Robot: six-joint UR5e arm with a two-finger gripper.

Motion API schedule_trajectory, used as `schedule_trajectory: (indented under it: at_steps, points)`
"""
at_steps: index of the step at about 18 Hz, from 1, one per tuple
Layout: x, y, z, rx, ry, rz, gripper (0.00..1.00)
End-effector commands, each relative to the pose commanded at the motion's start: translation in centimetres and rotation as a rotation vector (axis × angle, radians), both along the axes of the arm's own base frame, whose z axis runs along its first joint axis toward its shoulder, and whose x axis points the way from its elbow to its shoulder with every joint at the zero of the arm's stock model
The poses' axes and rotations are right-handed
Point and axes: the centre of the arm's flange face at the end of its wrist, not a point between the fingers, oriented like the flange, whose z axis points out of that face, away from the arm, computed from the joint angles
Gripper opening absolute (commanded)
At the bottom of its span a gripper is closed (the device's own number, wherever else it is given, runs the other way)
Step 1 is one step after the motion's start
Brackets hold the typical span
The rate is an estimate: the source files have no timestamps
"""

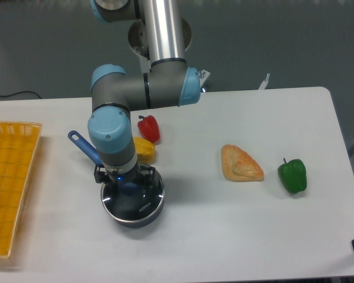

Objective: Open the lid
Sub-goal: 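Close the gripper on the blue lid knob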

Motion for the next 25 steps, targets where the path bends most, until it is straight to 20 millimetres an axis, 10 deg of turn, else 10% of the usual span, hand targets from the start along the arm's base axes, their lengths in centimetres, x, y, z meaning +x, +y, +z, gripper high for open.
schedule_trajectory:
  at_steps: [25]
  points:
    - [-0.4,-0.3,1.5,0.009,0.033,-0.001,1.0]
